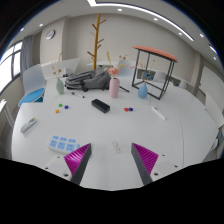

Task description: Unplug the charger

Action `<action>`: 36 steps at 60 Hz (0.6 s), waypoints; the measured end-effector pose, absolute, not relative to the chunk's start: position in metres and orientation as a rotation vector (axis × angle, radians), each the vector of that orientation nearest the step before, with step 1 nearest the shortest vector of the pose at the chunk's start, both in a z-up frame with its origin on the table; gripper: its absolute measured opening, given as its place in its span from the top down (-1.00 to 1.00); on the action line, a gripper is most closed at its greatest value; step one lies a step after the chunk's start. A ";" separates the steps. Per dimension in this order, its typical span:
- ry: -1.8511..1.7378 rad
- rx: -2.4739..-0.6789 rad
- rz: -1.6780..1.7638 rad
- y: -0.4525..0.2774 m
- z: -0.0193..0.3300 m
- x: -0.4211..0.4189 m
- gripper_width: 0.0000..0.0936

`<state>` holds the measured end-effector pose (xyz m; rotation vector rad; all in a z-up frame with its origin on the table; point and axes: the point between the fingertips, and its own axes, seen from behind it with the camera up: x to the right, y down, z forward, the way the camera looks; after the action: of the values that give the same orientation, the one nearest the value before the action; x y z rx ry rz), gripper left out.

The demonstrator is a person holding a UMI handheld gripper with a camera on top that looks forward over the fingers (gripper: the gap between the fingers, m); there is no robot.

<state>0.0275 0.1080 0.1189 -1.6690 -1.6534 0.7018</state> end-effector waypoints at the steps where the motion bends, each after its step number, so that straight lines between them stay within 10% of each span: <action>1: -1.661 -1.670 0.705 0.105 0.128 0.037 -0.81; 15: -1.715 -1.728 0.766 0.073 0.217 0.149 -0.82; 36: -1.697 -1.682 0.790 0.094 0.235 0.168 -0.82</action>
<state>0.1681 0.0938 0.2351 -1.6822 -1.6968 0.7895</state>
